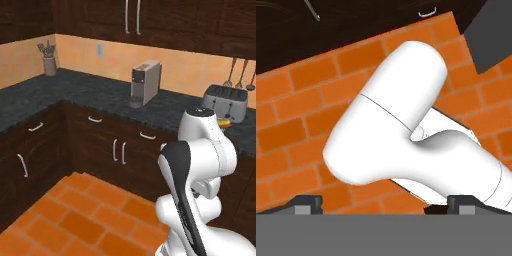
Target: Take the meat container that has the chicken drumstick and place it on the second highest rack of the freezer. Then take the vegetable container that has the cucumber and carrot and place it on the highest rack of the freezer.
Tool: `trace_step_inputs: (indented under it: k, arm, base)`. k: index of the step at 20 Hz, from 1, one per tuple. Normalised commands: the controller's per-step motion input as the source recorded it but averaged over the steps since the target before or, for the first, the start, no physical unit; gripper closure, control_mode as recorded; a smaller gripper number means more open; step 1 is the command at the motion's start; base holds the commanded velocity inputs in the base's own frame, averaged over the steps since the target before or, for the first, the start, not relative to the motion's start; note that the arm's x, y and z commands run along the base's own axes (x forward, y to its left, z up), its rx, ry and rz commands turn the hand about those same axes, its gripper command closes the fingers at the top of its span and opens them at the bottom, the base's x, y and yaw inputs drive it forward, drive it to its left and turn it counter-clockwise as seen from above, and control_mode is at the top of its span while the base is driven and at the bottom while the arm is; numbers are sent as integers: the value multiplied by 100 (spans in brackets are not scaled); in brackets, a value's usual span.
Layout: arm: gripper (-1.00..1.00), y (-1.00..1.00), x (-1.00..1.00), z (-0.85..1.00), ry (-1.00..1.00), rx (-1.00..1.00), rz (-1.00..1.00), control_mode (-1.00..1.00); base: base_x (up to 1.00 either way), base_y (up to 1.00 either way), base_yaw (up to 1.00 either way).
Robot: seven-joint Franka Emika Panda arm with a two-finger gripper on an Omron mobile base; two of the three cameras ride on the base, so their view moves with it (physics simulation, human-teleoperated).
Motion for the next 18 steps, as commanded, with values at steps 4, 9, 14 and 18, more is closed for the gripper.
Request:
trace_step_inputs:
  k: [4, 9, 14, 18]
  arm:
    - [-100, 0, 0, 0, 0, 0, 0, 100]
    - [-100, 0, 0, 0, 0, 0, 0, 100]
    - [-100, 0, 0, 0, 0, 0, 0, 100]
    - [-100, 0, 0, 0, 0, 0, 0, 100]
  base:
    - [57, 11, -72]
    - [77, 22, -64]
    - [97, 32, -46]
    - [91, 1, -36]
